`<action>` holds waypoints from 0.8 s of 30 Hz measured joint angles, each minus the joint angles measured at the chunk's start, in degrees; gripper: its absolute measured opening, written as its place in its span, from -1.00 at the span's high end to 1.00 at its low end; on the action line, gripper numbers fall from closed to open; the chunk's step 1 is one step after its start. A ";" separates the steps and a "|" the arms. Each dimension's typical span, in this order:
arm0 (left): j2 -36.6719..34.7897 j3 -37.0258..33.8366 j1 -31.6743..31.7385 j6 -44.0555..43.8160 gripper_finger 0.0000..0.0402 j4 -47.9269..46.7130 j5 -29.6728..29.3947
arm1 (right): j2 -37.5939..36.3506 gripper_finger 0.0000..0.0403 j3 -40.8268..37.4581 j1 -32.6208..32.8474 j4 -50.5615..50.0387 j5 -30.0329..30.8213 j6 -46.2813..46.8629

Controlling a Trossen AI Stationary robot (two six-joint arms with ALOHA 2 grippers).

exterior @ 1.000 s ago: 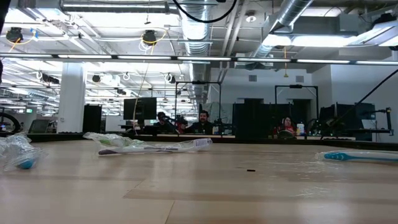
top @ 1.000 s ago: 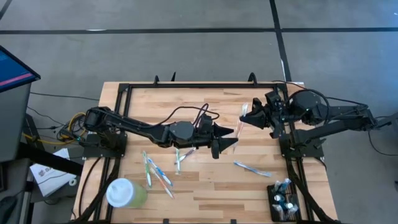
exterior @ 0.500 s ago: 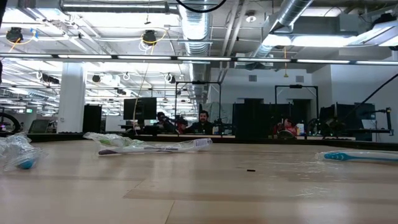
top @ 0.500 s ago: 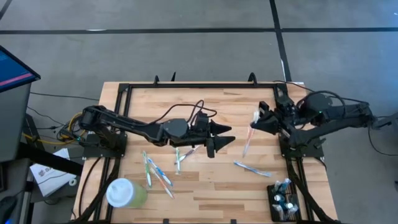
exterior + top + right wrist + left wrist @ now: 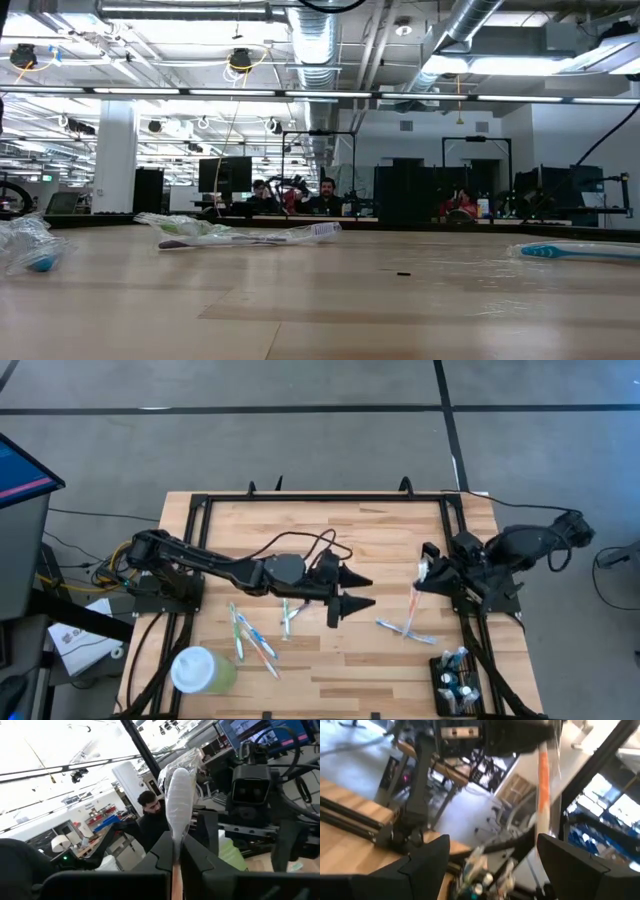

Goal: Pick & Place toothbrushing station
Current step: Put the top orange toothbrush into the black organizer

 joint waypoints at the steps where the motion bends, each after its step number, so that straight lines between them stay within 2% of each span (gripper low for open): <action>1: 0.00 0.00 -0.23 -0.03 -0.47 -0.58 0.32 | 0.12 0.98 0.00 1.50 -0.27 1.87 -0.59; 17: -0.15 0.00 -5.15 -0.46 -0.47 -2.78 0.55 | 4.55 0.98 -0.07 25.55 0.27 36.28 -1.33; 20: -0.15 0.00 -6.19 -0.21 -0.47 -2.80 0.55 | 5.97 0.98 -0.07 29.20 1.70 40.60 -1.35; 24: -0.15 0.00 -7.28 1.04 -0.47 -2.78 0.24 | 7.62 0.97 -0.07 33.42 1.92 42.86 -1.33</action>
